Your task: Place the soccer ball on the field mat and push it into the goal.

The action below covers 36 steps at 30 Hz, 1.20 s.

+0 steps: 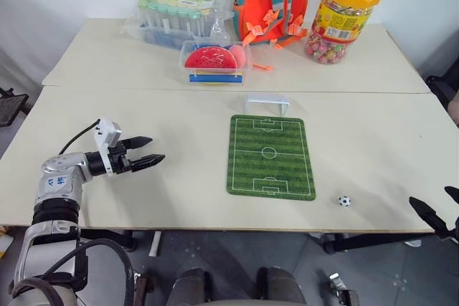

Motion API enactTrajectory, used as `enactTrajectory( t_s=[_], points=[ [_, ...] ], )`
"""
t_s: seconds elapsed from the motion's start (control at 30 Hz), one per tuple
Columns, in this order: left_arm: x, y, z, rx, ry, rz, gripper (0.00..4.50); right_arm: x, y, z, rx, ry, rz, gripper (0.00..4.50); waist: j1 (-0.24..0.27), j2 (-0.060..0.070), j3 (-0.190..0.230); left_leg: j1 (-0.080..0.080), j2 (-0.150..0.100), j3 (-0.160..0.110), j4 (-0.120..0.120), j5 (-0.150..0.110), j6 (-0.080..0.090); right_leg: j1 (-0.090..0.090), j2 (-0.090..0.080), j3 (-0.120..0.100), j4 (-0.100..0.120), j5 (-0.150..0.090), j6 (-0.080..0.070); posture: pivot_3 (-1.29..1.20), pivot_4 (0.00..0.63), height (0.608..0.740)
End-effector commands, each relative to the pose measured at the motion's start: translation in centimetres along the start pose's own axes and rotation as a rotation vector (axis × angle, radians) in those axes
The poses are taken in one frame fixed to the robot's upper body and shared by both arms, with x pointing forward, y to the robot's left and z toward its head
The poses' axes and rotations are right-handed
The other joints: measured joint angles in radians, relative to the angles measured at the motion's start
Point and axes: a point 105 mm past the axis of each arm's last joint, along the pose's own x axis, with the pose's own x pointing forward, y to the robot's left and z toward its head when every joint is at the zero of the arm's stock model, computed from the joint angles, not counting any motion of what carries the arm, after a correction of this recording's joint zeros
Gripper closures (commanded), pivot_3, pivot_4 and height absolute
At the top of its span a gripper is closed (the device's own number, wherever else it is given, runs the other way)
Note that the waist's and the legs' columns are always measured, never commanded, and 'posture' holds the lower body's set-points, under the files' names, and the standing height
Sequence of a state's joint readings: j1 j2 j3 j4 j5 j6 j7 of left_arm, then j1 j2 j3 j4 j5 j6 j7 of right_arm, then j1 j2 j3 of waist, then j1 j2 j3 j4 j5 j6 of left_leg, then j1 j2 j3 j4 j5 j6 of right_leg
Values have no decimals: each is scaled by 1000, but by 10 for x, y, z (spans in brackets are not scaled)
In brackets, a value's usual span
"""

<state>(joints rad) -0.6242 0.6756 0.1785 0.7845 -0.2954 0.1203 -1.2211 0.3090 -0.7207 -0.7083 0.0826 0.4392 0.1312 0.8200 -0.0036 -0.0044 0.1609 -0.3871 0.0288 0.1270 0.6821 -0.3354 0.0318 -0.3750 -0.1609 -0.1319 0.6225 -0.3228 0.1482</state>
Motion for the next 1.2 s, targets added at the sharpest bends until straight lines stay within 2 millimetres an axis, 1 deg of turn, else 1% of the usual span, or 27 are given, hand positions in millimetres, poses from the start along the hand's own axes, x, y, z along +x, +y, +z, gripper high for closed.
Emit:
enactTrajectory(
  t_s=[0.03, 0.13, 0.3, 0.4, 0.5, 0.6, 0.67, 0.7, 0.73, 0.83, 0.9, 1.03, 1.13, 1.2],
  points=[
    [2, 2, 12, 86, -10, 20, 0, -3, -5, 8, -29, -25, -10, 20, 0, 0, 0, 0, 0, 0, 0, 0, 0, 0, 0, 0, 0, 0, 0, 0, 150, 740],
    [4, 6, 14, 76, -45, 55, 0, -4, -5, 8, -28, -26, -11, 20, 0, 0, 0, 0, 0, 0, 0, 0, 0, 0, 0, 0, 0, 0, 0, 0, 150, 740],
    [6, 3, 18, 101, -53, 35, 0, -8, -7, 11, -30, -18, -18, 20, 1, 0, 0, 0, 0, 0, 0, 0, 0, 0, 0, 0, 0, 0, 0, 0, 150, 740],
    [11, 1, 26, 124, -77, 27, 0, -8, 0, 26, -48, -20, 21, 20, 2, 0, 0, 0, 0, 0, 0, 0, 0, 0, 0, 0, 0, 0, 0, 0, 150, 740],
    [16, -9, 29, 133, -98, -43, 0, -6, 16, 40, -72, -1, 94, 20, 2, 0, 0, 0, 0, 0, 0, 0, 0, 0, 0, 0, 0, 0, 0, 0, 150, 740],
    [20, -25, 34, 152, -148, -163, 0, -1, 51, 61, -107, 1, 254, 20, 1, 0, 0, 0, 1, 0, 0, 0, 0, 0, 0, 0, 0, 0, 0, 0, 150, 740],
    [21, -35, 34, 165, -177, -226, 0, 2, 69, 66, -138, 26, 333, 20, 2, 0, 0, 0, 1, 0, 0, 0, 0, 0, 0, 0, 0, 0, 0, 0, 150, 740],
    [22, -42, 34, 168, -201, -276, 0, 5, 79, 66, -162, 49, 386, 20, 2, 0, 0, 0, 0, 0, 1, 0, 0, 0, 0, 0, 0, 0, 0, 0, 150, 740],
    [22, -46, 34, 170, -216, -309, 0, 6, 86, 65, -176, 66, 418, 20, 2, 0, 0, 0, 0, 0, 1, 0, 0, 0, 0, 0, 0, 0, 0, 0, 150, 740],
    [23, -61, 26, 195, -222, -413, 0, 17, 109, 58, -233, 121, 550, 20, 3, -2, 1, 0, 0, -1, 1, 0, 0, 0, 0, 0, 0, 0, 0, 0, 150, 740],
    [23, -68, 22, 203, -218, -456, 0, 22, 119, 53, -256, 139, 611, 20, 3, -2, 1, -1, 0, 0, 1, 0, 0, 0, 0, 0, 0, 0, 0, 0, 150, 740],
    [21, -73, 15, 192, -203, -466, 0, 32, 116, 39, -276, 184, 635, 20, 6, -4, 2, -1, 0, -1, 1, 0, 0, 0, 0, -1, 0, 0, 0, 0, 150, 740],
    [19, -75, 12, 189, -196, -466, 0, 41, 114, 34, -271, 185, 630, 20, 5, -4, 3, -1, 0, -1, 2, 0, 0, 0, 0, -1, 0, 0, 0, 0, 150, 740],
    [17, -77, 11, 186, -196, -462, 0, 46, 112, 26, -264, 206, 631, 20, 4, -4, 3, -1, 0, -1, 2, 0, 0, 0, 0, -1, 0, 0, 0, 0, 150, 740]
  ],
)
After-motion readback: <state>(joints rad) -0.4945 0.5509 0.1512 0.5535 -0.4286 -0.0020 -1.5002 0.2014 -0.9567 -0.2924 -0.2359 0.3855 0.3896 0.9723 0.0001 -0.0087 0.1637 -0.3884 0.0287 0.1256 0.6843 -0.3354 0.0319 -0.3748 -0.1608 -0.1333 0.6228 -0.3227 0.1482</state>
